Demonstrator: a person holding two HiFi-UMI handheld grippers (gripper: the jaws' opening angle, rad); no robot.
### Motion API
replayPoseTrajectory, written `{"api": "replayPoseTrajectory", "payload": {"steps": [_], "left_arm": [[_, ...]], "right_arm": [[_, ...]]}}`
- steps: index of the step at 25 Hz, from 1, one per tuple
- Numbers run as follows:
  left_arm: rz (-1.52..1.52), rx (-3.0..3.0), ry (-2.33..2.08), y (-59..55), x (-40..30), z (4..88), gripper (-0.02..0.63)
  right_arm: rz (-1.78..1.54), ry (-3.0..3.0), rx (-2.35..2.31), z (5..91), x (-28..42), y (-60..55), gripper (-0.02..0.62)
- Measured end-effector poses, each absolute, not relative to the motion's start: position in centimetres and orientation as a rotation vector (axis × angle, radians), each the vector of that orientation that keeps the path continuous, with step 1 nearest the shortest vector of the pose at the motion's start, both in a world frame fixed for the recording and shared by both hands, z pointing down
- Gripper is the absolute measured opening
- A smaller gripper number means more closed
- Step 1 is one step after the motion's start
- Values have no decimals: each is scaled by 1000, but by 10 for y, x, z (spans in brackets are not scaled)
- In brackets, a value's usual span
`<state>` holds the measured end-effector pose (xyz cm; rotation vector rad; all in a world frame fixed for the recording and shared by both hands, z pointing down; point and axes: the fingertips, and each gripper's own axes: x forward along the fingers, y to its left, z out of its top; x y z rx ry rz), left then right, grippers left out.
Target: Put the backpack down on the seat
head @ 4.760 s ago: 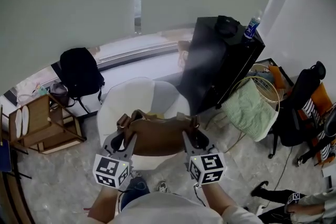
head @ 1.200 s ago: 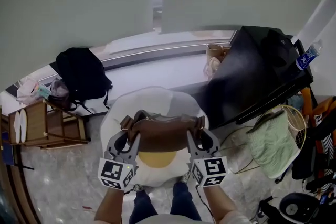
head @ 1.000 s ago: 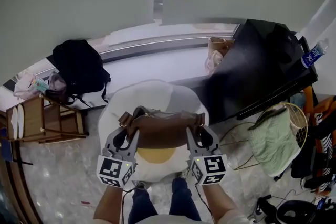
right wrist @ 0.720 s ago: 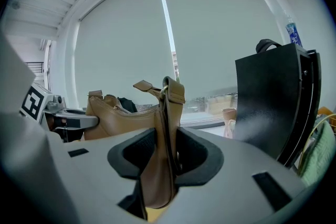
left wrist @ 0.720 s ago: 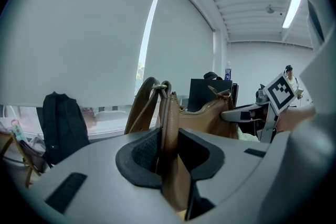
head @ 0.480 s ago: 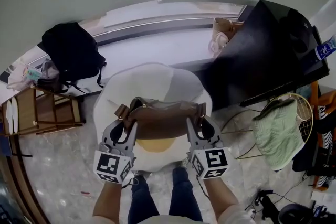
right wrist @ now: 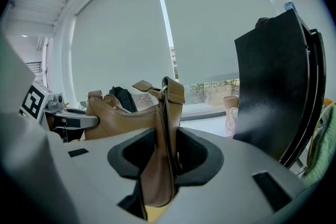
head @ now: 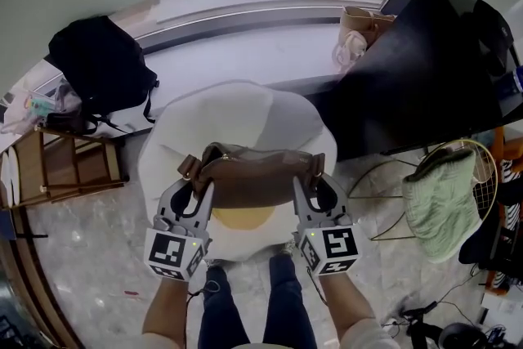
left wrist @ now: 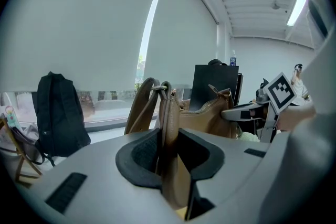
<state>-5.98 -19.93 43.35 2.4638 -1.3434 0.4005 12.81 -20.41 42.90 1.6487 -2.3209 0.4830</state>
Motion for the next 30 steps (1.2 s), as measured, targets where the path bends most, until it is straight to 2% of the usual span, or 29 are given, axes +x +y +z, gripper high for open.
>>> {"api": "replayPoseTrajectory", "payload": {"steps": [30], "left_arm": [[451,2358,-1329,-217,-66,571,104]], "right_arm": [[559,-2287,1568,566,120,-224,150]]}}
